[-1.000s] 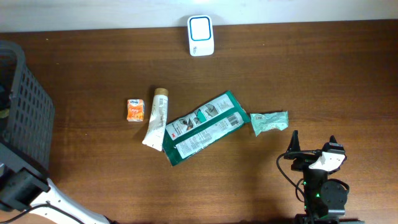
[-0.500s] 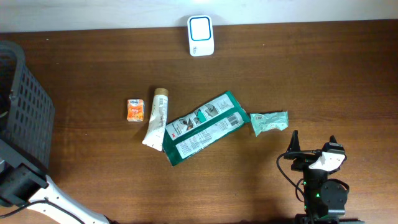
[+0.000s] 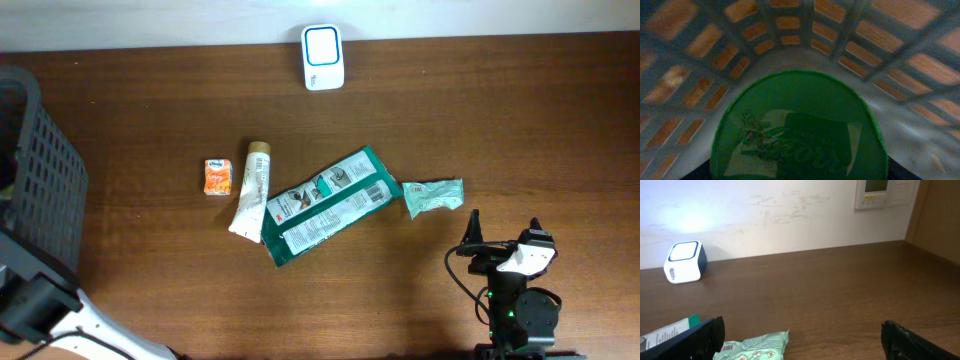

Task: Scan the item barcode
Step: 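Grasp the green-lidded jar in the basket with the left gripper, then carry the jar out and set it beside the white tube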

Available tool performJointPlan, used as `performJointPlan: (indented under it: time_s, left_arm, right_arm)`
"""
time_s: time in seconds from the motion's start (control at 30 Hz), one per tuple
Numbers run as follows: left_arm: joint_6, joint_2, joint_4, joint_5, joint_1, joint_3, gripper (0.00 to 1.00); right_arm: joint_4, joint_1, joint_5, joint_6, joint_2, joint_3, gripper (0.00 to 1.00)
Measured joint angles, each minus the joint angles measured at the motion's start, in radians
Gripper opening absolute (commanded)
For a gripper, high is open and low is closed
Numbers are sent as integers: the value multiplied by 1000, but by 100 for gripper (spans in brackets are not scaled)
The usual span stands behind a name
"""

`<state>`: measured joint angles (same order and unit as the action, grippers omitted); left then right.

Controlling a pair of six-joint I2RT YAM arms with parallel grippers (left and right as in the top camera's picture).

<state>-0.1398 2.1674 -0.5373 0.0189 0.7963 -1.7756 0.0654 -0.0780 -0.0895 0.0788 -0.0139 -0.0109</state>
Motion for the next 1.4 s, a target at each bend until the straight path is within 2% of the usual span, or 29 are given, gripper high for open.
performJointPlan:
  time_s: [0.17, 0.53, 0.7, 0.9, 1.17, 1.4]
  left_arm:
    - [56, -206, -85, 38, 0, 5, 53]
    - [86, -615, -177, 127, -16, 5, 53]
    - [108, -747, -186, 183, -193, 5, 53]
    - [116, -765, -297, 214, -426, 5, 58]
    - [119, -700, -508, 215, -692, 5, 57]
    - [119, -565, -511, 213, -871, 77, 56]
  right_arm:
    - [0, 0, 0, 0, 0, 0, 98]
    - [0, 0, 0, 0, 0, 0, 98]
    - [0, 0, 0, 0, 0, 0, 98]
    - [0, 0, 0, 0, 0, 0, 98]
    - [0, 0, 0, 0, 0, 0, 98]
    - [0, 0, 0, 0, 0, 0, 98]
